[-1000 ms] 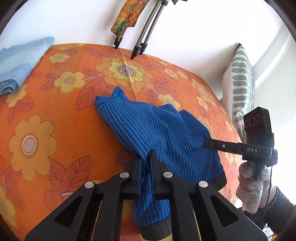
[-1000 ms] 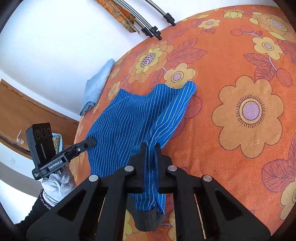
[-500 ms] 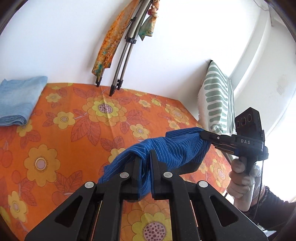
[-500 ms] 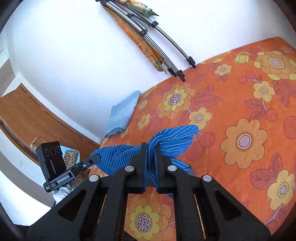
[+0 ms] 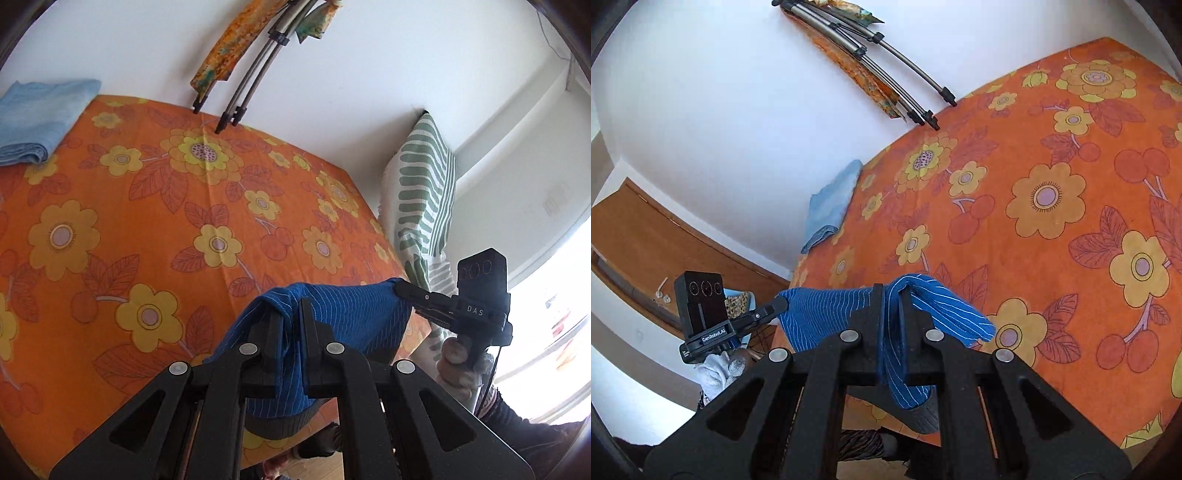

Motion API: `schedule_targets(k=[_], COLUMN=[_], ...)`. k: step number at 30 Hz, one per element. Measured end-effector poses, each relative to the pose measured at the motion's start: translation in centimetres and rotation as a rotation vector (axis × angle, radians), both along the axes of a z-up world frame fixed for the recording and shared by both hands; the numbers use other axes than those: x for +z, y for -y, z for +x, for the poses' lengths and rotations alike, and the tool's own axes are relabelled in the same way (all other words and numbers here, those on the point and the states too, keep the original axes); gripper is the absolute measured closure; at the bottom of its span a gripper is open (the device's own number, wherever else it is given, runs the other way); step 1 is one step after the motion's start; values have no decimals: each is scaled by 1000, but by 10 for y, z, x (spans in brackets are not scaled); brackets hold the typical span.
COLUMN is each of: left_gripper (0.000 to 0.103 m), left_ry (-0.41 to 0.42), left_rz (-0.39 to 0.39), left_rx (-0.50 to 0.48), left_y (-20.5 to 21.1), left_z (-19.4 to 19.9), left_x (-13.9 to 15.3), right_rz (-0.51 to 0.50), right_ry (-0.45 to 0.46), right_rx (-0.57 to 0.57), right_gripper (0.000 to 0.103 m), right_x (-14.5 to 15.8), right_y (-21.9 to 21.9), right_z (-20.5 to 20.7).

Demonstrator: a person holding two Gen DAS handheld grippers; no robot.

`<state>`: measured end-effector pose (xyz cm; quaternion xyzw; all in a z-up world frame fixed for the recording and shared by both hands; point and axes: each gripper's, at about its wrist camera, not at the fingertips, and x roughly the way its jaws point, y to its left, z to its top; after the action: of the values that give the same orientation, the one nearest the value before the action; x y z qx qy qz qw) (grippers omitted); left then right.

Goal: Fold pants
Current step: 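Lift the briefs with both tools and fold them over toward the waistband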

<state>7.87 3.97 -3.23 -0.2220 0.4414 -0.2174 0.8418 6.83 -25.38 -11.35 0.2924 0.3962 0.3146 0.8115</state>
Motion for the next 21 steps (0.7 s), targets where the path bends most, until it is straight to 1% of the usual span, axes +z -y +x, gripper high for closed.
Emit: schedule_targets(k=[2, 3, 5, 8, 10, 12, 13, 15, 17, 19, 21], left_gripper=[97, 97, 97, 97, 97, 97, 97, 96, 91, 86, 85], left_ry=[-46, -68, -104, -143, -165, -170, -180, -200, -196, -176, -130], left_rz=[5, 12, 23, 67, 73, 100, 104, 100, 99, 135, 178], left_rx=[2, 11, 18, 32, 29, 18, 11, 0, 3, 8, 23], left_y=[-5, -8, -15, -22, -25, -25, -25, -26, -30, -31, -32], left_z=[23, 35, 56, 82, 93, 100, 102, 103, 101, 96, 88], left_x=[-18, -27, -44, -64, -75, -84, -87, -91, -85, -76, -63], right_rz=[-31, -55, -104, -154, -172, -188, -214, -302, -335, -339, -374], right_ry=[-64, -78, -84, -76, -83, -103, -109, -100, -99, -76, -27], right_rx=[-3, -2, -8, -18, -20, -13, -8, -22, -52, -75, -98], right_gripper=[97, 97, 97, 97, 97, 97, 97, 96, 79, 78, 77], right_x=[-16, -22, -29, -38, -45, -54, -57, -60, -58, -51, -39], right_y=[-10, -16, -27, -39, -46, -52, -55, -58, -51, -42, -39], right_z=[29, 42, 63, 87, 99, 109, 112, 115, 115, 113, 107])
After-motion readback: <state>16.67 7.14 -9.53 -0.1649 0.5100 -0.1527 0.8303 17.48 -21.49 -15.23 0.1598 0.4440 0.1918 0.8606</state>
